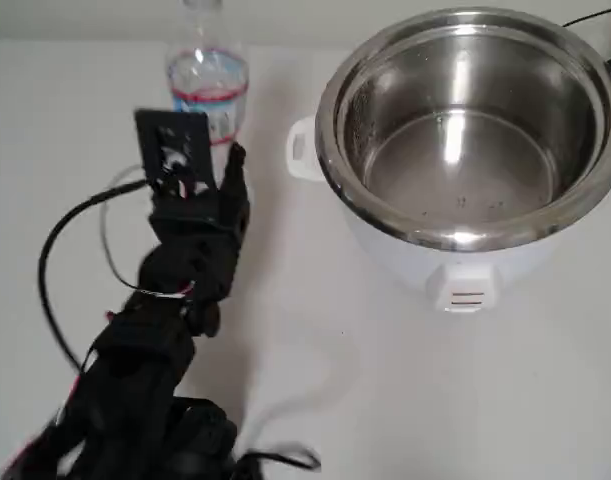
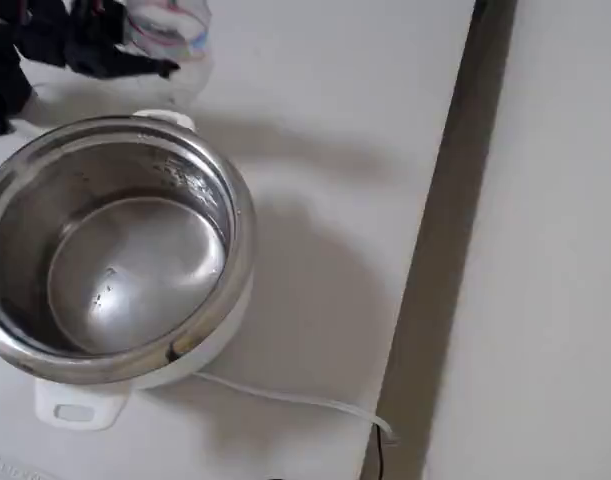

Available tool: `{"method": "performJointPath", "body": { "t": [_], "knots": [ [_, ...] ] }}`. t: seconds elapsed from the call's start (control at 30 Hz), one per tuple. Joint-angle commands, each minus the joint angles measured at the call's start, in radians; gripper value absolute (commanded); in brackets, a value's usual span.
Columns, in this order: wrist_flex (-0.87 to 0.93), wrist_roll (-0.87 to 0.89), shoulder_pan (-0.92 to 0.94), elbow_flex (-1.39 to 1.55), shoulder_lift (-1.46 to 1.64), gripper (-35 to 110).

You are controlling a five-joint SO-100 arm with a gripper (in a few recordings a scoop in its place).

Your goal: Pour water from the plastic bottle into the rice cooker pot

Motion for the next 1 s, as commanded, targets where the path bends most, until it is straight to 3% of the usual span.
{"method": "performJointPath", "body": {
  "t": [0.0,0.23,0.5,0.73,0.97],
  "knots": [
    [-0.508,-0.025,-0.011,-0.083,-0.468,12],
    [-0.816,-0.043,-0.014,-0.353,-0.974,13],
    [-0.916,-0.058,0.014,-0.699,-1.330,24],
    [-0.862,-0.114,0.052,-0.905,-1.489,40],
    [-0.787,-0.141,0.101,-1.045,-1.537,44]
  ]
}}
